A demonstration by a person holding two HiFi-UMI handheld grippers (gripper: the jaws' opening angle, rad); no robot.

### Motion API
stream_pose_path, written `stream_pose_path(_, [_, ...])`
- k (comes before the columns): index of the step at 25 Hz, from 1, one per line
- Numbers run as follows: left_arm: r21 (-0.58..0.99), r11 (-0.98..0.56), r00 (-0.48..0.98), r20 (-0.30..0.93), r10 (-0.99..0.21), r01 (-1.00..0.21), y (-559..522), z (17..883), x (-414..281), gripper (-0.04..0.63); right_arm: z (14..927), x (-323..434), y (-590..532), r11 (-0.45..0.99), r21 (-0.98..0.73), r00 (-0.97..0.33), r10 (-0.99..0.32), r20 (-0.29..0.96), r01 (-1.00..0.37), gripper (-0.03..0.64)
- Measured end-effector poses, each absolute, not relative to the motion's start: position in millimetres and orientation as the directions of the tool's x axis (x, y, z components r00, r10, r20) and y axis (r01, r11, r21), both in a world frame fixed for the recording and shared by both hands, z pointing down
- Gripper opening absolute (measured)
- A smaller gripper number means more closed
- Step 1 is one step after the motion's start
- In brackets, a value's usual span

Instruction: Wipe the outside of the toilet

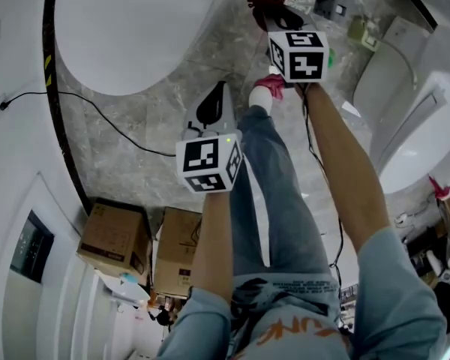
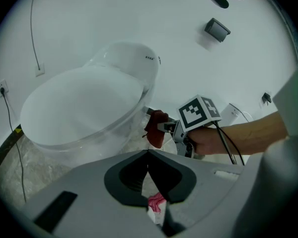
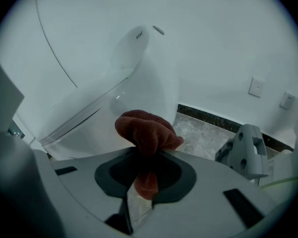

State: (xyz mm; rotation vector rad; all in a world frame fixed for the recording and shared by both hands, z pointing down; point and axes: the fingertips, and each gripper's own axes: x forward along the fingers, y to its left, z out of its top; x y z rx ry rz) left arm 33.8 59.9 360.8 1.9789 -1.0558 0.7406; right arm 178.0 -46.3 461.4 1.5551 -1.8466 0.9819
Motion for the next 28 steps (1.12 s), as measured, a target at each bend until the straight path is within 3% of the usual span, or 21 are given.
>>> stream_pose_path(9, [0.336,-0.391,0.492,0.76,-0.425,-0.857,34.7,371.0,41.1,-0.006,492.9,188.8,-102.4,0.123,-0.149,-0.193,-0.599,0.777,-0.981,0.071])
stream_pose_path(19, [0.379,-0.288,0.475,0.738,-0.479,-0.88,42.7,394.6,16.6,-0.006,500.9,175.2,-143.0,0.182,-0.058,-0.17,-0.69,0.703,-0.982,0.069])
stream_pose_path(28, [0.407,-0.245,0.474,0.725,-0.499,-0.88,60.7,392.2,-1.8,-0.006,526.7,143.7,-99.1,0.228,-0.086,-0.212,-0.616,0.759,-0.97,0.067])
